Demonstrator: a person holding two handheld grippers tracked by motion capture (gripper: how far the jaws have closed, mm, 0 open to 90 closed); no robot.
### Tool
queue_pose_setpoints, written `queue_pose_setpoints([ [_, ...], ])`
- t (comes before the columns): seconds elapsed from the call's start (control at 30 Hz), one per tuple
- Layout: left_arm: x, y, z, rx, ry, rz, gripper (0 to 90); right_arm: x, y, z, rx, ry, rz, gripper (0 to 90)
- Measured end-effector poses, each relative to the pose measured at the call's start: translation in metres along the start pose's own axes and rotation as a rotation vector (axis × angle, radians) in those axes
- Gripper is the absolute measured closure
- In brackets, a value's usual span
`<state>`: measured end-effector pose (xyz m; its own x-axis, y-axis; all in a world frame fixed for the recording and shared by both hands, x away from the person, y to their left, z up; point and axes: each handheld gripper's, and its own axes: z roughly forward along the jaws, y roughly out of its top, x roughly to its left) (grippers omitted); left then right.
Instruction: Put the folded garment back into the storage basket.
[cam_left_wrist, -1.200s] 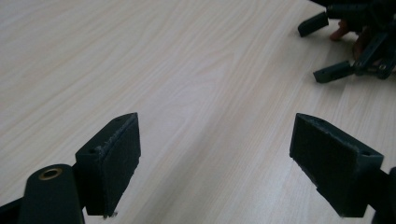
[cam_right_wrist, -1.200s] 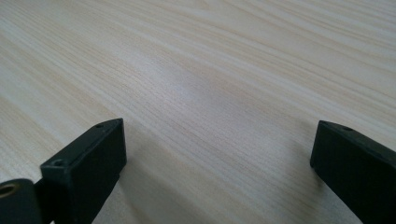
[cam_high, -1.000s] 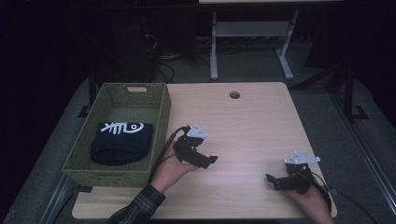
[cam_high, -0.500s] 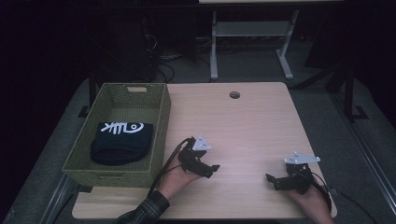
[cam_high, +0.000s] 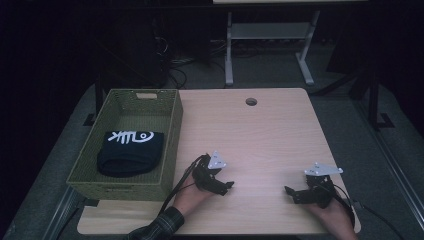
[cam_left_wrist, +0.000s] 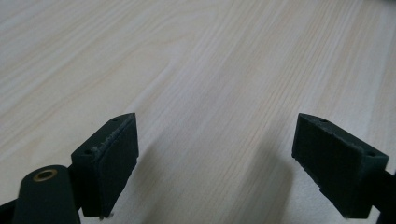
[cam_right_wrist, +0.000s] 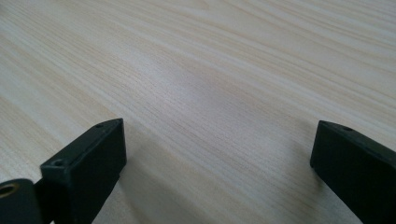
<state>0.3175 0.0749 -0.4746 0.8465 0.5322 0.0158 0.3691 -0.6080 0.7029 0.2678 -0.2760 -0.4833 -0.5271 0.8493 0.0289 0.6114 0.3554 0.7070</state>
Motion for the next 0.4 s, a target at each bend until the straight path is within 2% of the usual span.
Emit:
queue_pose_setpoints([
  [0.1, 0.0011, -0.0037, 0.0014, -0.017, -0.003, -0.016, 12.8, 0.0000, 0.0000, 0.0000, 0.000, 0.000, 0.000, 3.0],
  [0.4, 0.0005, -0.0047, 0.0009, -0.021, -0.018, -0.002, 12.8, 0.0000, 0.0000, 0.0000, 0.000, 0.000, 0.000, 2.9],
])
